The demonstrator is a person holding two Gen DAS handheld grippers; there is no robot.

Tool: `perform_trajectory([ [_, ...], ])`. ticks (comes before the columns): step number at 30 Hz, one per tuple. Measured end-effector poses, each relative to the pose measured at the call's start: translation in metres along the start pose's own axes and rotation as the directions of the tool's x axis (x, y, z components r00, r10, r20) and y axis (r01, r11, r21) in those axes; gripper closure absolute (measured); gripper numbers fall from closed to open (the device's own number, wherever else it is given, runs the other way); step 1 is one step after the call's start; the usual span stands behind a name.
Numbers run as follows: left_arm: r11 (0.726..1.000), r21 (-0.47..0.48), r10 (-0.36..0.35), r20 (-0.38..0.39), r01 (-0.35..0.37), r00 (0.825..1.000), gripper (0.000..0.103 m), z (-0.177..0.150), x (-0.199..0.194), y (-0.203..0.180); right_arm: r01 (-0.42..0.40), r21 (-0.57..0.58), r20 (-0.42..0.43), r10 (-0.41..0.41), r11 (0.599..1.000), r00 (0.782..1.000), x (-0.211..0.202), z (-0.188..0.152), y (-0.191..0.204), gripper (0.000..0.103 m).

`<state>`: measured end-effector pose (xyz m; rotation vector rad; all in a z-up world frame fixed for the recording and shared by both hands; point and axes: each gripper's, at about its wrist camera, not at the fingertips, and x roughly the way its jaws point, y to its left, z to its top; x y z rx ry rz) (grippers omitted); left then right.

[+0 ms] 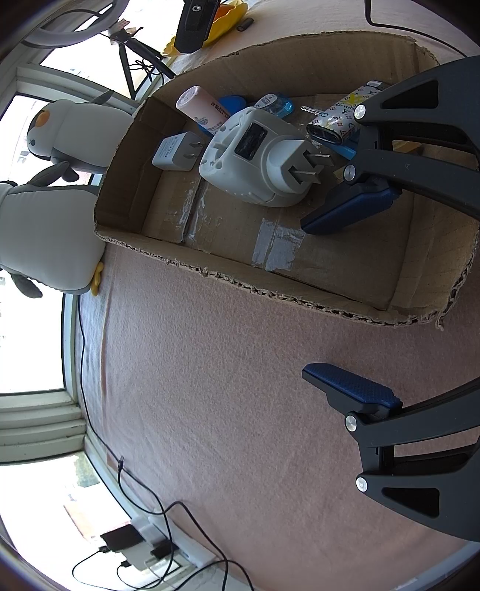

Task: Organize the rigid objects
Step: 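Carry the blue tape measure with the right tool into the box and release, then move the right tool to the black cylinder beside the fruit bowl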

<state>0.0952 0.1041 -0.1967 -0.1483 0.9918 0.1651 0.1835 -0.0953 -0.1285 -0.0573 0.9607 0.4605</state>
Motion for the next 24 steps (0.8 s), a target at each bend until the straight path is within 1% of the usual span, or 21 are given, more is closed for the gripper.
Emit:
perform_trajectory([
  [4,1.0,0.003,0.001,-0.001,-0.001,1.0,0.029,0.0,0.0,0.0,0.01,0.03,0.012,-0.01,0.999,1.0,-0.008,-0.007,-0.01,0.042],
  [6,1.0,0.005,0.001,-0.001,-0.001,1.0,0.029,0.0,-0.001,0.0,0.029,0.037,0.019,-0.03,0.999,0.999,-0.012,-0.011,-0.014,0.035],
  [11,1.0,0.008,0.001,-0.001,-0.001,1.0,0.029,0.001,-0.001,0.0,0.073,0.056,0.023,-0.075,0.996,0.997,-0.021,-0.019,-0.028,0.034],
  [16,1.0,0.007,0.001,0.0,-0.001,1.0,0.029,0.001,-0.001,0.0,0.111,0.094,0.032,-0.114,0.989,0.993,-0.031,-0.03,-0.051,0.03],
  [20,1.0,0.007,0.001,-0.001,-0.001,1.0,0.029,0.001,-0.001,0.0,0.14,0.151,0.035,-0.147,0.979,0.989,-0.042,-0.04,-0.076,0.03],
  [24,1.0,0.008,0.001,0.0,-0.001,1.0,0.029,0.001,-0.001,0.0,0.166,0.236,0.044,-0.181,0.958,0.983,-0.055,-0.05,-0.108,0.03],
])
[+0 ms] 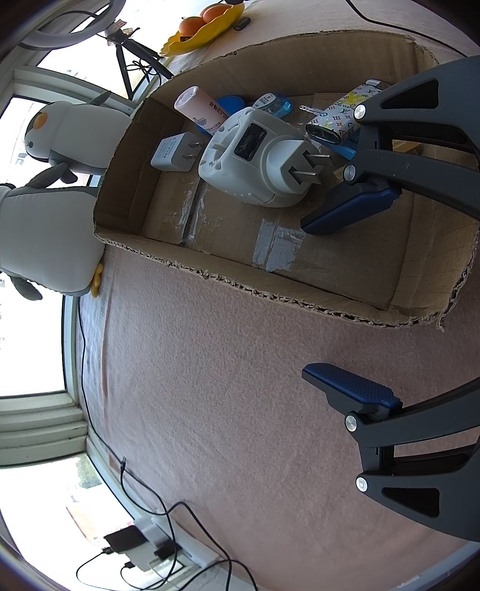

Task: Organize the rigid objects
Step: 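Move the right tool to the black cylinder beside the fruit bowl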

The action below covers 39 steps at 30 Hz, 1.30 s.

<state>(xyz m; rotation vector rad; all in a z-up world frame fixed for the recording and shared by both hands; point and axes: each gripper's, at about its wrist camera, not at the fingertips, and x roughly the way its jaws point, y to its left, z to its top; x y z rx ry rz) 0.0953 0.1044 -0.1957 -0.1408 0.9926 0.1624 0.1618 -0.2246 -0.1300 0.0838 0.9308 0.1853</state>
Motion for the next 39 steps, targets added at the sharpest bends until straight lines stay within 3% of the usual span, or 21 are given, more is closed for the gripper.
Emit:
perform_trajectory([
  [6,1.0,0.0,0.0,0.0,0.0,1.0,0.029,0.0,0.0,0.0,0.045,0.147,0.006,-0.047,0.988,0.999,-0.004,-0.004,-0.057,0.03],
  [18,1.0,0.005,0.016,0.009,-0.016,1.0,0.026,0.0,0.0,0.0,0.18,0.257,0.02,-0.191,0.949,0.981,0.009,-0.006,-0.138,0.03],
  [31,1.0,0.018,0.017,0.013,-0.017,1.0,0.026,0.0,0.0,-0.001,0.232,0.201,0.038,-0.244,0.952,0.969,0.042,0.01,-0.153,0.031],
  [32,1.0,0.019,0.016,0.014,-0.017,1.0,0.026,0.0,0.0,-0.001,0.225,0.204,0.039,-0.238,0.953,0.97,0.043,0.01,-0.155,0.031],
  [34,1.0,0.018,0.016,0.013,-0.016,1.0,0.026,0.0,0.0,-0.001,0.224,0.211,0.032,-0.235,0.951,0.971,0.046,0.01,-0.158,0.046],
  [39,1.0,0.013,0.011,0.014,-0.012,1.0,0.026,0.0,0.0,0.0,0.183,0.232,-0.008,-0.187,0.955,0.982,0.058,0.01,-0.167,0.048],
])
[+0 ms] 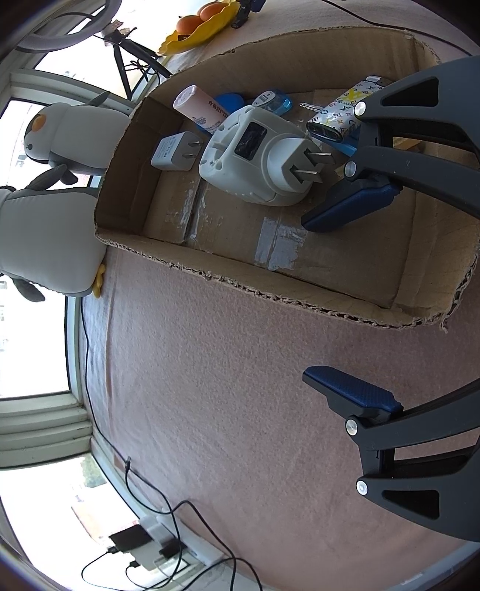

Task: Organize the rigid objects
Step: 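Move the right tool to the black cylinder beside the fruit bowl, then close the right tool on the black cylinder and lift it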

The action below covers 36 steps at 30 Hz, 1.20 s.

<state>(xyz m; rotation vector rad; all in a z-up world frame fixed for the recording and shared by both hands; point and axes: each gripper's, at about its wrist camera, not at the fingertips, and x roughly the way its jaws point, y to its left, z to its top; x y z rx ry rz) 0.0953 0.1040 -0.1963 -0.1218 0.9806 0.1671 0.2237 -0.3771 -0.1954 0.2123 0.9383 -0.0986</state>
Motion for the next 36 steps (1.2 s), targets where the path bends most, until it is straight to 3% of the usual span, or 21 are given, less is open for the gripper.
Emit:
perform_trajectory([
  [12,1.0,0.0,-0.013,0.008,0.013,1.0,0.026,0.0,0.001,0.0,0.026,0.016,-0.012,-0.026,1.0,1.0,0.017,0.013,-0.002,0.047],
  [15,1.0,-0.001,-0.013,0.007,0.013,1.0,0.026,0.0,0.001,0.0,0.04,0.005,-0.019,-0.04,0.999,0.999,0.021,0.015,-0.002,0.043],
  [34,1.0,-0.004,-0.013,0.006,0.013,1.0,0.026,0.0,0.001,0.0,0.076,-0.064,-0.035,-0.078,0.995,0.996,0.038,0.023,0.007,0.043],
  [36,1.0,-0.002,-0.012,0.007,0.013,1.0,0.026,0.0,0.001,0.0,0.079,-0.067,-0.035,-0.082,0.995,0.996,0.038,0.023,0.008,0.047],
])
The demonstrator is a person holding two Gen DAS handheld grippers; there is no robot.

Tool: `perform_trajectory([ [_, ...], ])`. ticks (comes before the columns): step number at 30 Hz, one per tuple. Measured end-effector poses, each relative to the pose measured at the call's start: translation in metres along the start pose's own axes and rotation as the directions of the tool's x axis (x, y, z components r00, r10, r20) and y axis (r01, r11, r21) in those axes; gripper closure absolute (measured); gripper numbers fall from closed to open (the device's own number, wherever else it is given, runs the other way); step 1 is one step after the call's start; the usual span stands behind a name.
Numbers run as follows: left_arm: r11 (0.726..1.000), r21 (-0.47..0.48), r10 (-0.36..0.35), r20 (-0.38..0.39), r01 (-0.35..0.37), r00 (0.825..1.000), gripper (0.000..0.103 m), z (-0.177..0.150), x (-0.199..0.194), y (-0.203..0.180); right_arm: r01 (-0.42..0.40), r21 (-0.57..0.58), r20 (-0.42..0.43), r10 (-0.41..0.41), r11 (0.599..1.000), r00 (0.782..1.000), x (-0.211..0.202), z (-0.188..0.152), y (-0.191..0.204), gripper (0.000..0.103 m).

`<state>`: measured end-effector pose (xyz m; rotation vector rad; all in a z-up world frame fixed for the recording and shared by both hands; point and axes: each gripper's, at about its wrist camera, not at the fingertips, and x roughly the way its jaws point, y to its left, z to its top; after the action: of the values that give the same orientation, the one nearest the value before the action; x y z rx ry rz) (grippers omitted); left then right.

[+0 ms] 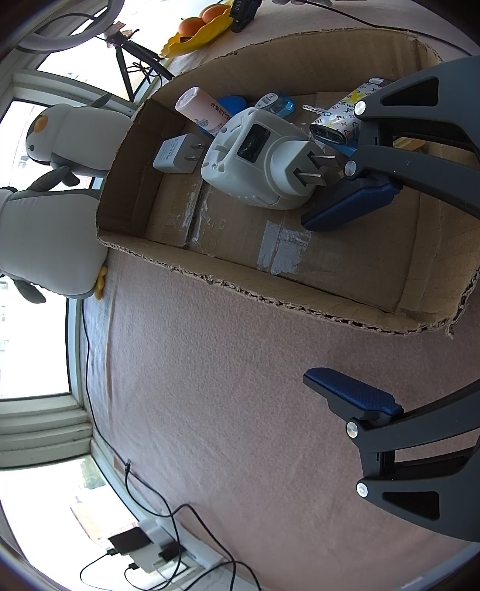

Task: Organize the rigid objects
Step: 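Close the right tool on the black cylinder and lift it, then carry the black cylinder with the right tool into the box and release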

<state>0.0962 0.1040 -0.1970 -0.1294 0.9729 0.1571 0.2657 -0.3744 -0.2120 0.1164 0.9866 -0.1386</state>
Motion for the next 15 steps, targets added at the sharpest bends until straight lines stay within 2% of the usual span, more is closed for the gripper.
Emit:
perform_trajectory([
  [3,1.0,0.0,0.0,-0.001,0.0,1.0,0.026,0.0,0.0,0.0,0.005,-0.002,-0.002,-0.005,1.0,1.0,0.002,0.001,0.001,0.055],
  [15,1.0,0.001,-0.001,-0.001,0.001,1.0,0.026,0.0,0.0,0.001,-0.01,-0.014,-0.017,0.01,1.0,1.0,-0.008,-0.01,0.009,0.055],
])
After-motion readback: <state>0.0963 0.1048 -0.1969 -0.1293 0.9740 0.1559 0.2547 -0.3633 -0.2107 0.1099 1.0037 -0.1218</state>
